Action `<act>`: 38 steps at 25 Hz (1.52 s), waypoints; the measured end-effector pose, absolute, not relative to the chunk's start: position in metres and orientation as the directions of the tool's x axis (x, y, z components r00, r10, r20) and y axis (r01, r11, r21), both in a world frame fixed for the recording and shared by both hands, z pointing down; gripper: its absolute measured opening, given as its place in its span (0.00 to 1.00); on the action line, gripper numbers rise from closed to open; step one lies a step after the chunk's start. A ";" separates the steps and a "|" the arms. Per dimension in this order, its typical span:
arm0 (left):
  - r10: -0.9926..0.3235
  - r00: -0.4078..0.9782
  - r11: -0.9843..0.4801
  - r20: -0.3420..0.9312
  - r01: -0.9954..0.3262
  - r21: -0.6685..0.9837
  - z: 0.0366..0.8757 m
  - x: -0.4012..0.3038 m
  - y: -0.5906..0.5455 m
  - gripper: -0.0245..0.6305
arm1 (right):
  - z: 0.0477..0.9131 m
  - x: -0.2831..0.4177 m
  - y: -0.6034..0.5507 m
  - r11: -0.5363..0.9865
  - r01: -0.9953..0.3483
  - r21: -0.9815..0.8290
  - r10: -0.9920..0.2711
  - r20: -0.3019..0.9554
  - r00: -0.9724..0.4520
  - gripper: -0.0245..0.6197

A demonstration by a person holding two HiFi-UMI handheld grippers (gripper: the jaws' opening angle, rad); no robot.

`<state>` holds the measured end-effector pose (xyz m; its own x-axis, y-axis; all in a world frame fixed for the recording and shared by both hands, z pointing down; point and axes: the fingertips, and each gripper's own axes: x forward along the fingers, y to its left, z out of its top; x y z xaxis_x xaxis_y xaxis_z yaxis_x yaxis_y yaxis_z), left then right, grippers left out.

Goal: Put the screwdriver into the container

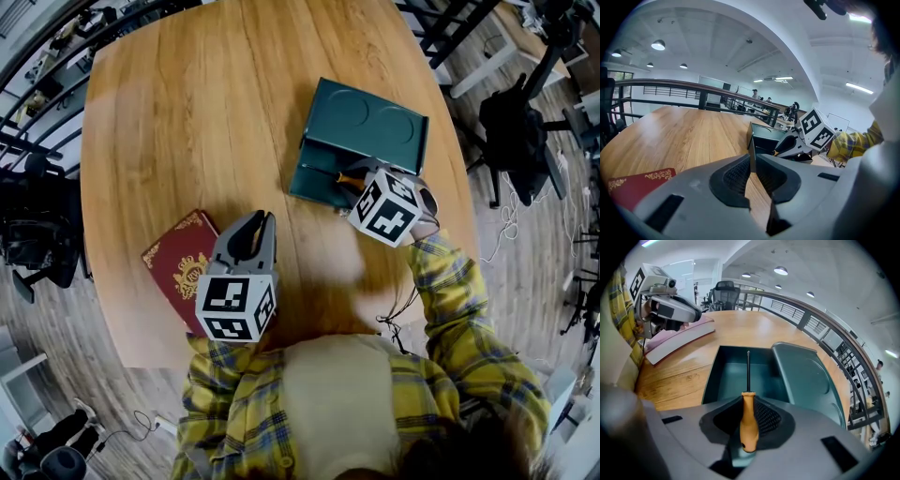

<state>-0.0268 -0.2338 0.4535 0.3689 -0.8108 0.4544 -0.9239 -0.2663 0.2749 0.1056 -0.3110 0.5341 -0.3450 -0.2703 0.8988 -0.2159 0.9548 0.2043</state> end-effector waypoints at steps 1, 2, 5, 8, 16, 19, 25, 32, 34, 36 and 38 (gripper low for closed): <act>-0.810 0.369 -0.265 0.455 -0.924 0.276 0.454 -0.027 -0.234 0.10 | 0.535 0.106 -0.311 0.955 -0.215 0.204 -0.269 0.901 -0.340 0.23; -0.810 0.368 -0.265 0.456 -0.924 0.276 0.455 -0.027 -0.234 0.10 | 0.536 0.106 -0.311 0.955 -0.214 0.204 -0.268 0.904 -0.334 0.23; -0.809 0.368 -0.263 0.459 -0.924 0.278 0.456 -0.028 -0.233 0.10 | 0.540 0.106 -0.310 0.956 -0.212 0.200 -0.262 0.910 -0.321 0.23; -0.808 0.367 -0.261 0.461 -0.924 0.279 0.459 -0.029 -0.233 0.10 | 0.543 0.105 -0.311 0.957 -0.212 0.196 -0.257 0.914 -0.315 0.23; -0.802 0.373 -0.266 0.467 -0.922 0.280 0.460 -0.029 -0.233 0.10 | 0.546 0.103 -0.313 0.955 -0.227 0.189 -0.256 0.914 -0.315 0.23; -0.799 0.376 -0.270 0.469 -0.922 0.279 0.461 -0.028 -0.233 0.10 | 0.548 0.103 -0.315 0.955 -0.230 0.187 -0.255 0.914 -0.317 0.23; -0.799 0.379 -0.273 0.466 -0.920 0.281 0.459 -0.026 -0.232 0.10 | 0.549 0.103 -0.315 0.953 -0.242 0.185 -0.258 0.913 -0.317 0.23; -0.800 0.382 -0.276 0.462 -0.919 0.282 0.456 -0.025 -0.231 0.10 | 0.548 0.103 -0.315 0.949 -0.246 0.199 -0.275 0.904 -0.327 0.23; -0.799 0.385 -0.280 0.462 -0.918 0.282 0.455 -0.024 -0.231 0.10 | 0.548 0.103 -0.315 0.947 -0.252 0.199 -0.277 0.904 -0.327 0.23; -0.798 0.388 -0.285 0.460 -0.917 0.280 0.455 -0.023 -0.230 0.10 | 0.548 0.103 -0.314 0.948 -0.257 0.191 -0.271 0.906 -0.326 0.23; -0.798 0.392 -0.289 0.458 -0.916 0.280 0.454 -0.023 -0.228 0.10 | 0.548 0.105 -0.312 0.949 -0.257 0.183 -0.263 0.909 -0.324 0.23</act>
